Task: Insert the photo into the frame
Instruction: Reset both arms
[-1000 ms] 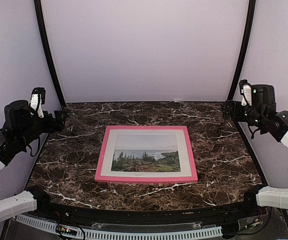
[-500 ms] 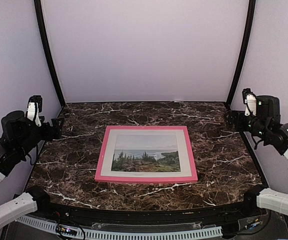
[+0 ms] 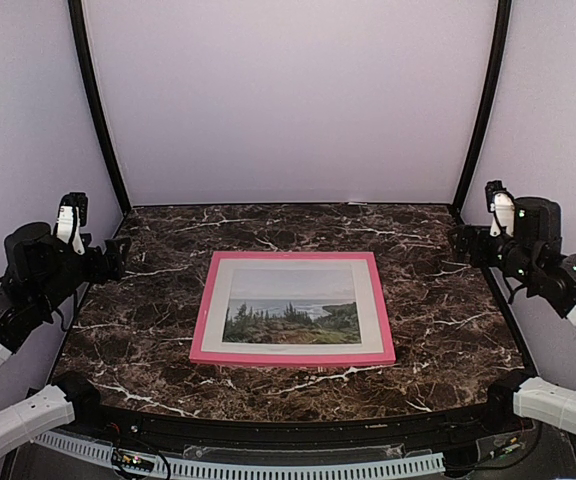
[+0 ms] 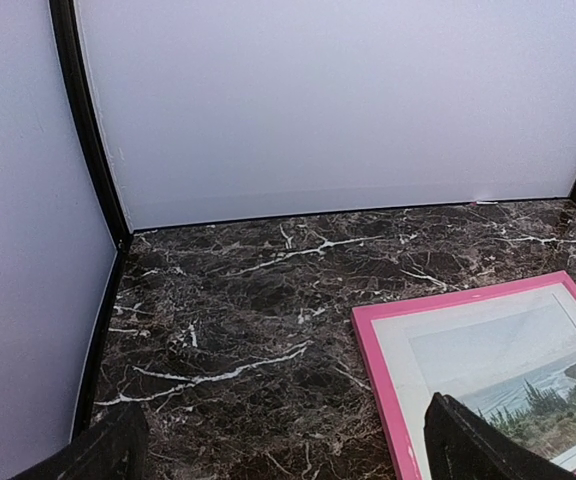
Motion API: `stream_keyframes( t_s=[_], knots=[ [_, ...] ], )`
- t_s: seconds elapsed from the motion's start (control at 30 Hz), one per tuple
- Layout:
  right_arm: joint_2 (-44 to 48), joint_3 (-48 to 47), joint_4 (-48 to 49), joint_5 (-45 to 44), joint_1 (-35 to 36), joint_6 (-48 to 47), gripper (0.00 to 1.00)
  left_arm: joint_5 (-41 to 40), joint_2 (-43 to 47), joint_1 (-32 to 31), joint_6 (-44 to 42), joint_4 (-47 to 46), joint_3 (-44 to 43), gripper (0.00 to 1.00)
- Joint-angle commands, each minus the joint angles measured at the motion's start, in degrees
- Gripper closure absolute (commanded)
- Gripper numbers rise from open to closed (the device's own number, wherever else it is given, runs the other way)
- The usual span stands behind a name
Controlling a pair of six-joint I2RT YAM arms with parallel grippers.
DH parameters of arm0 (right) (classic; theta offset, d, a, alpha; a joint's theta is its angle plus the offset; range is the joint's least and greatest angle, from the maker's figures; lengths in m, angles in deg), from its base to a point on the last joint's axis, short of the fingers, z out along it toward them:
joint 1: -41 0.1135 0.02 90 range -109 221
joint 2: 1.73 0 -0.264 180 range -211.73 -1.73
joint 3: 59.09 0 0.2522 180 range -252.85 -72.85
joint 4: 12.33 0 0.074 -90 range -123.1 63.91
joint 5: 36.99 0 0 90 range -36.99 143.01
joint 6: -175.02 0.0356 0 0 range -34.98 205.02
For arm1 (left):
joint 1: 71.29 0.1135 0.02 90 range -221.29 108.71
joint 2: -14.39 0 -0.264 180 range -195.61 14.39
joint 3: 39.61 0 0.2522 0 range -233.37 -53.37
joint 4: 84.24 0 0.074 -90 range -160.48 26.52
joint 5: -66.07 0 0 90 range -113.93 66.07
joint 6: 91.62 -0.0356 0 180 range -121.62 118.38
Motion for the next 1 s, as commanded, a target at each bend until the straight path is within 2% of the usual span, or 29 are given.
stream_keyframes(
  t_s=[0.0, 0.97],
  knots=[
    [1.0, 0.8, 2.4, -0.3, -0.2, -0.5, 0.01, 0.8, 0.8, 0.3, -0.5, -0.3, 0.8, 0.01],
    [0.9, 1.4, 2.2, 0.9, -0.2, -0.3, 0.02, -0.3, 2.1, 0.3, -0.7, -0.9, 1.7, 0.01]
  ],
)
